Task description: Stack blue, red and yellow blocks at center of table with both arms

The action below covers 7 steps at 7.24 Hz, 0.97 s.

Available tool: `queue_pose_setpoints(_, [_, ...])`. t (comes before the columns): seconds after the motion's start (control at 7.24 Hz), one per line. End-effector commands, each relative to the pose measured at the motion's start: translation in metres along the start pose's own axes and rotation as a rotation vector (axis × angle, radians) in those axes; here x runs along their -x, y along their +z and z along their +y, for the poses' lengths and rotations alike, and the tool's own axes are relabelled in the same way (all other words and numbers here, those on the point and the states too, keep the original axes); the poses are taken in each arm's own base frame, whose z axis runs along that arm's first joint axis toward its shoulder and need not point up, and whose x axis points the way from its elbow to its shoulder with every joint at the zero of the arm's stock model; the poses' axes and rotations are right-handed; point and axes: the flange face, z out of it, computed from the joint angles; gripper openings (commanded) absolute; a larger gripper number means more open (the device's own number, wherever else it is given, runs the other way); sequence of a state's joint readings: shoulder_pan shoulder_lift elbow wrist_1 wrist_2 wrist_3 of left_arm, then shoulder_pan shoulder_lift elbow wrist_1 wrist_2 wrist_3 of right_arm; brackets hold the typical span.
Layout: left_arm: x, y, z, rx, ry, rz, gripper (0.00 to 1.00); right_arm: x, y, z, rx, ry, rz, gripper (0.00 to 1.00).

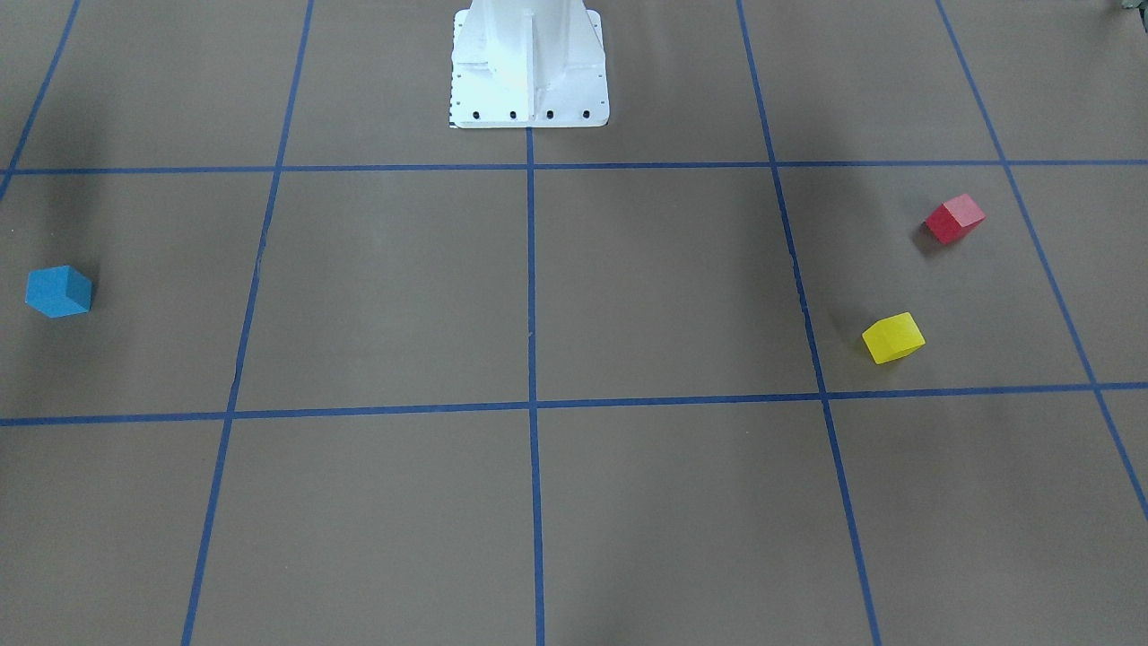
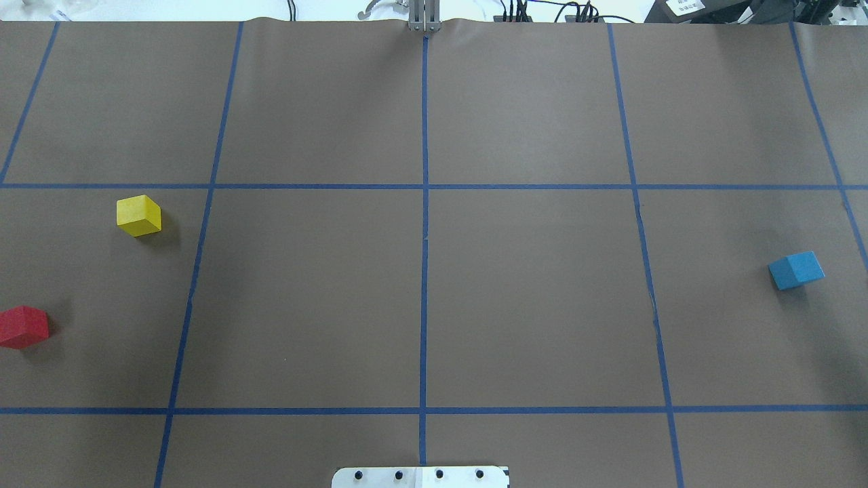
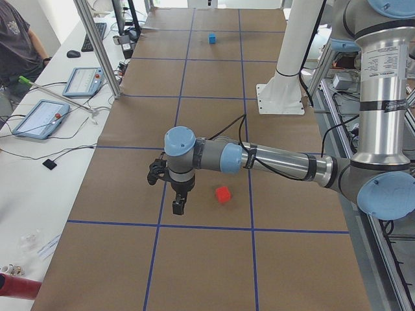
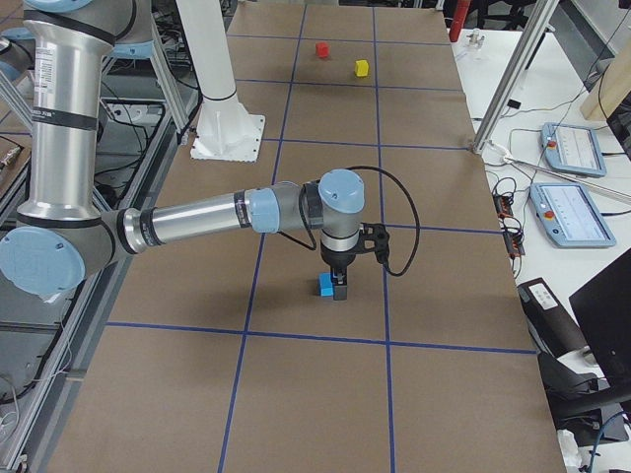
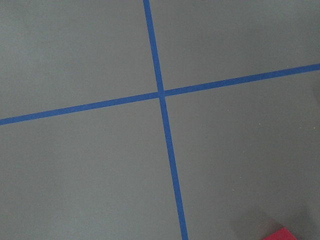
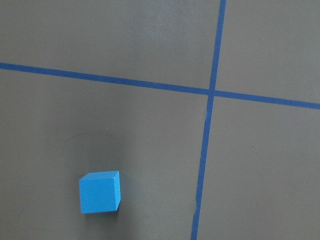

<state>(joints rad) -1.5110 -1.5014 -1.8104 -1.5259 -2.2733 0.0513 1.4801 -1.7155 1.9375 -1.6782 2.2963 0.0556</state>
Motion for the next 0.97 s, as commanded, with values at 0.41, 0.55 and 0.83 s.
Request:
queue_pose_setpoints(0.41, [-0.015,0.006,0.002,-0.047,-0.057,0.027,1.00,-0.001,0.001,0.001,0.002,0.009,-0.011,1.00])
queue_pose_setpoints(0.55, [-0.018,0.005,0.001,-0.062,-0.051,0.030,1.00,0.000,0.000,0.000,-0.001,0.007,-0.011,1.00])
queue_pose_setpoints(0.83, [-0.020,0.007,0.003,-0.049,-0.064,0.071,1.00,0.006,0.001,-0.001,0.000,-0.004,-0.033,1.00])
